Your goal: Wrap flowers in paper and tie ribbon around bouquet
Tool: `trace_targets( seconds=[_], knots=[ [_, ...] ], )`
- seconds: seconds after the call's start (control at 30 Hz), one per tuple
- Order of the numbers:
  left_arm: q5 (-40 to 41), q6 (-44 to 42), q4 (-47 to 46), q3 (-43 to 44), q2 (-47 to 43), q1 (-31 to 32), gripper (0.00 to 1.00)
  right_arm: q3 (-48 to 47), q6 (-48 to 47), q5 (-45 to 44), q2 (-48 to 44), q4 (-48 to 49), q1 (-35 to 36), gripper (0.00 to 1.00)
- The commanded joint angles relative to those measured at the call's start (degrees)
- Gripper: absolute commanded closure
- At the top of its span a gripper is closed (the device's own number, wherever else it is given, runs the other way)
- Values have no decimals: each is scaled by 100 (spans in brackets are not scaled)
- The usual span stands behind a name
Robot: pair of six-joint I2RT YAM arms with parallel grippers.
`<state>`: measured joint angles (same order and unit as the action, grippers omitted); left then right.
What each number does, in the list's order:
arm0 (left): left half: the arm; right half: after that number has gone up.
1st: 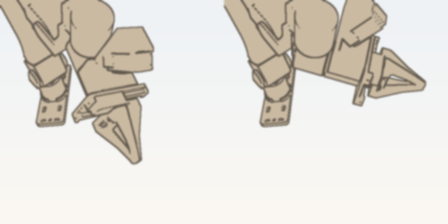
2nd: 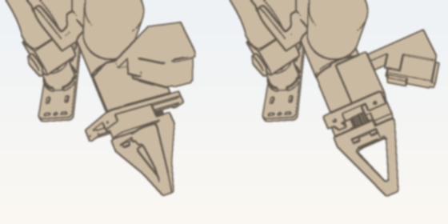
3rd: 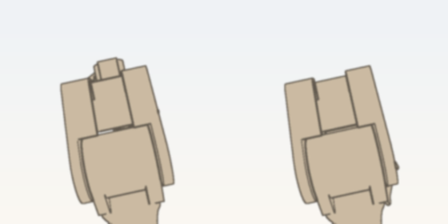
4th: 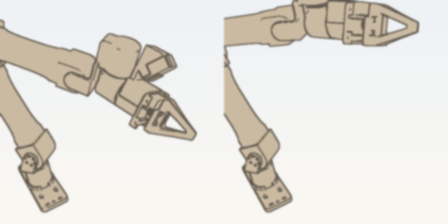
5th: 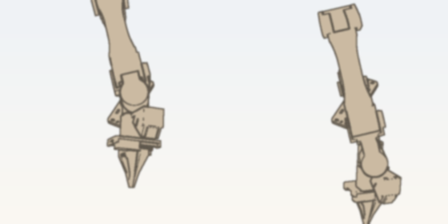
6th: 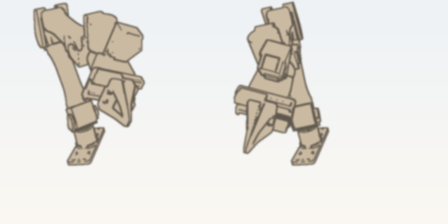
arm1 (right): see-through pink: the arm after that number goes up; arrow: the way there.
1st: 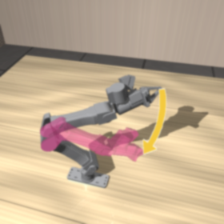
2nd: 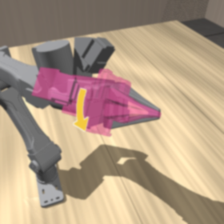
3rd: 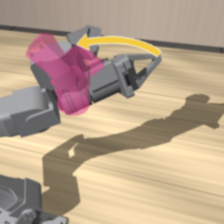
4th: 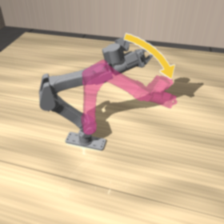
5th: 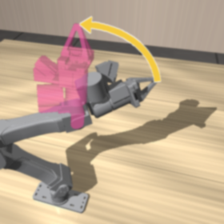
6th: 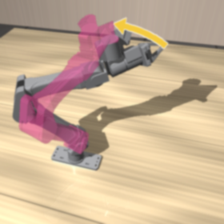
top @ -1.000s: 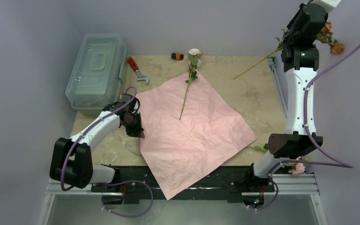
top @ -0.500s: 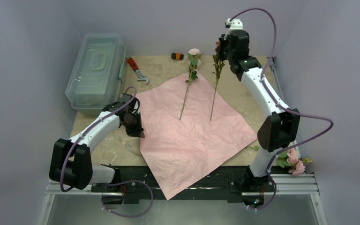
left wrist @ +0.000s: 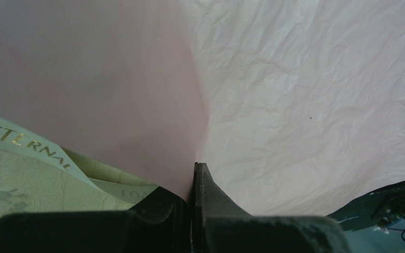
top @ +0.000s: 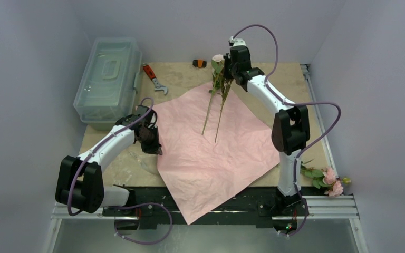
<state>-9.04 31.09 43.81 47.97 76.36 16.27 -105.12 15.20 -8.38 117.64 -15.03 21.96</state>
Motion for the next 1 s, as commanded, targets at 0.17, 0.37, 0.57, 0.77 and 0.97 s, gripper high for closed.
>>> trace_targets(
  seconds=[0.17, 0.37, 0.57, 0.77, 0.97],
  knots=[
    [94, 116, -39, 12, -33, 34, 100, -569, 648, -272, 420, 34, 10, 100],
    [100, 108, -35, 20, -4, 34, 100, -552, 642, -207, 652, 101, 28, 100],
    [112, 106, -26, 27, 19, 38, 100, -683, 660, -208, 927, 121, 28, 100],
    [147, 116, -11, 21, -10, 43, 100, -786, 706, -138, 1116, 214, 28, 100],
    [159, 134, -17, 24, -2, 60, 100, -822, 685, -160, 1188, 317, 19, 100]
  ],
)
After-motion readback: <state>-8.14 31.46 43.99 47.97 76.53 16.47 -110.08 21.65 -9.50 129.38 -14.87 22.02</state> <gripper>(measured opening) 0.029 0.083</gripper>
